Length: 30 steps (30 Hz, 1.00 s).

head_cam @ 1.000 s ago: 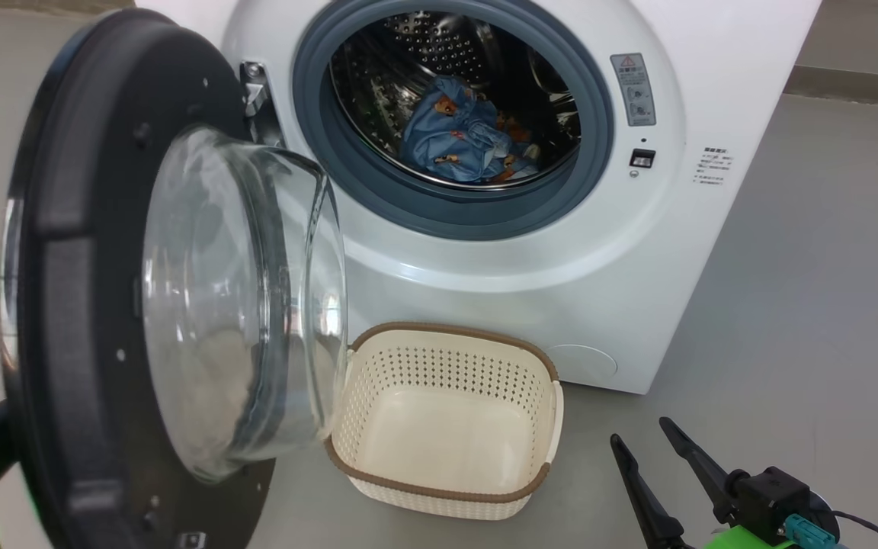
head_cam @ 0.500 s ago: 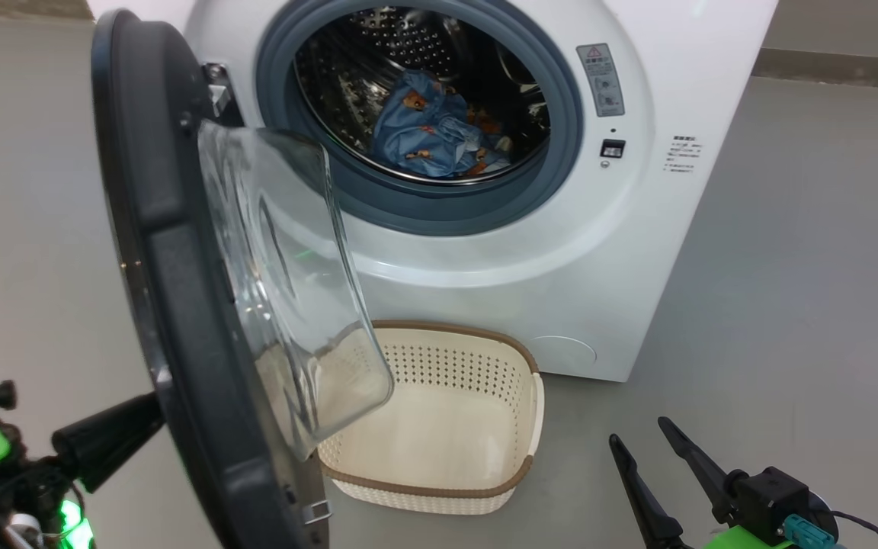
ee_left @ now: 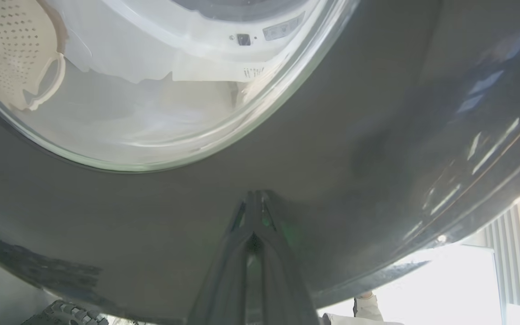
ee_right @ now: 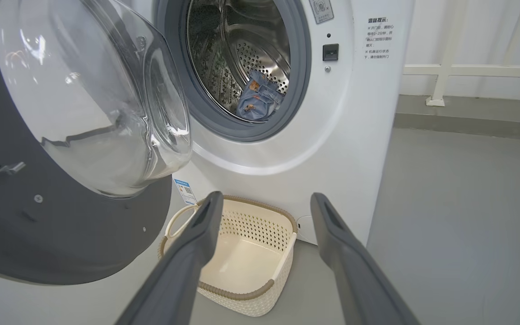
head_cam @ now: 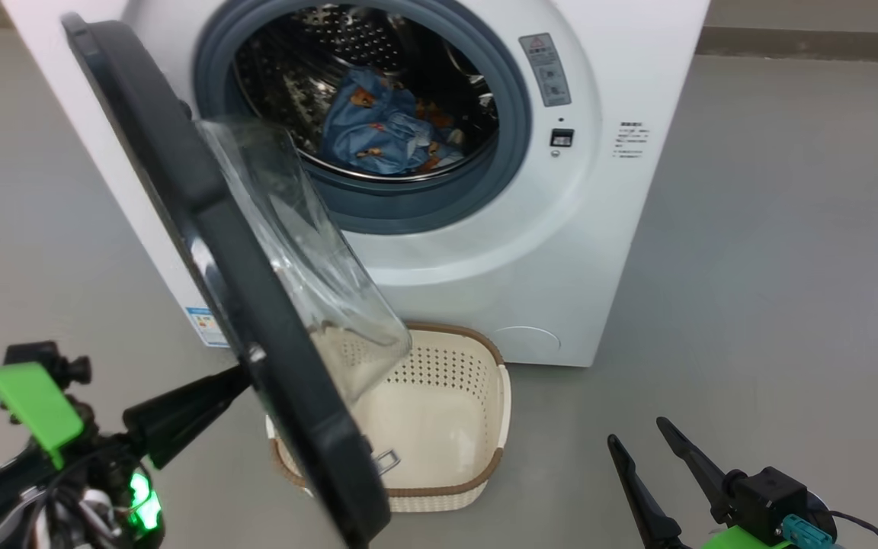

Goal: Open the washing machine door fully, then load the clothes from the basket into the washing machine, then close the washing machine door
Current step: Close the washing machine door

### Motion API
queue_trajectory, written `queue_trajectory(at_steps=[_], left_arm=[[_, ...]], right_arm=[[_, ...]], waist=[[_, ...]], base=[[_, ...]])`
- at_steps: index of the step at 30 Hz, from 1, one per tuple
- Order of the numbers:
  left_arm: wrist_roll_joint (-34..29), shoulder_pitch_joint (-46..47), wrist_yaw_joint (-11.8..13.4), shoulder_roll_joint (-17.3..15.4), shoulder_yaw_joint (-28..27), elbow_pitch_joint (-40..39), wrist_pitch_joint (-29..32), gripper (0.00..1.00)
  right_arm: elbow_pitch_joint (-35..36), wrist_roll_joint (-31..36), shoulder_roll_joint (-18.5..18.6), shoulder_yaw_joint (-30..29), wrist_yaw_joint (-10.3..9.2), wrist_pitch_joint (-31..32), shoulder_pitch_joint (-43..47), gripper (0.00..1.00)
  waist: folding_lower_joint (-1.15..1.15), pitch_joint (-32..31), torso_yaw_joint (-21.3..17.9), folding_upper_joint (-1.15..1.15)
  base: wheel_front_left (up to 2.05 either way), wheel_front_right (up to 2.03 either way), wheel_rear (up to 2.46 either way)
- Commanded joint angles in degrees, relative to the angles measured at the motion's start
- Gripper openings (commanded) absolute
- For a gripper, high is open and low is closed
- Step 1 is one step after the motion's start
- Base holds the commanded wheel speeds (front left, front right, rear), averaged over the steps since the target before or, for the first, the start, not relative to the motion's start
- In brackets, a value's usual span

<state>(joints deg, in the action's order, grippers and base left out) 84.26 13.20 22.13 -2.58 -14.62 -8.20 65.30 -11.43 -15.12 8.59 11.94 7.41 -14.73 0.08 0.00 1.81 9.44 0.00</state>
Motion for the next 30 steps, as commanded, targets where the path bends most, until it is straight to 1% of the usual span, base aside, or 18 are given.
queue_trajectory(at_steps=[1, 9, 12, 13, 16, 22, 26, 30], left_arm=[[1.02, 2.95, -0.68, -0.38, -0.64, -1.15, -0.23, 0.00], [3.51, 5.65, -3.79, -0.32, 3.31, 3.15, -6.12, 0.00], [3.82, 7.59, -5.66, -0.31, 3.98, 5.52, -9.28, 0.00], [3.64, 9.07, -7.12, -0.31, 4.39, 7.43, -11.39, 0.00], [3.83, 11.41, -8.97, -0.31, 4.96, 10.34, -14.18, 0.00], [4.92, 15.73, -11.38, -0.31, 6.56, 15.53, -17.70, 0.00], [4.76, 17.94, -12.72, -0.31, 7.71, 18.41, -18.89, 0.00], [4.63, 19.26, -13.45, -0.31, 8.11, 20.10, -19.63, 0.00]], right_arm=[[1.42, -0.03, -0.02, 1.12, 0.08, -0.27, -1.37, 1.00], [1.38, -0.10, 0.09, 1.13, 0.08, -0.27, -2.16, 1.00], [1.34, -0.10, 0.06, 1.36, 0.08, -0.27, -2.60, 1.00], [1.28, -0.13, 0.02, 1.62, 0.08, -0.27, -3.06, 1.00], [1.28, -0.16, -0.02, 1.76, 0.08, -0.27, -3.52, 1.00], [1.20, -0.30, 0.06, 1.82, 0.08, -0.27, -4.12, 1.00], [1.10, -0.30, -0.08, 1.81, 0.08, -0.27, -4.68, 1.00], [1.04, -0.33, -0.19, 1.87, 0.08, -0.27, -4.97, 1.00]], waist=[[0.00, 0.43, -0.89, 0.00], [0.00, 1.19, -2.82, 0.00], [0.00, 1.59, -3.46, 0.00], [0.00, 1.85, -4.05, 0.00], [0.00, 2.17, -4.94, 0.00], [0.00, 2.85, -6.76, 0.00], [0.00, 3.24, -8.00, 0.00], [0.00, 3.39, -8.80, 0.00]], base=[[0.00, 0.00, 0.00], [0.00, 0.00, 0.00], [0.00, 0.00, 0.00], [0.00, 0.00, 0.00], [0.00, 0.00, 0.00], [0.00, 0.00, 0.00], [0.00, 0.00, 0.00], [0.00, 0.00, 0.00]])
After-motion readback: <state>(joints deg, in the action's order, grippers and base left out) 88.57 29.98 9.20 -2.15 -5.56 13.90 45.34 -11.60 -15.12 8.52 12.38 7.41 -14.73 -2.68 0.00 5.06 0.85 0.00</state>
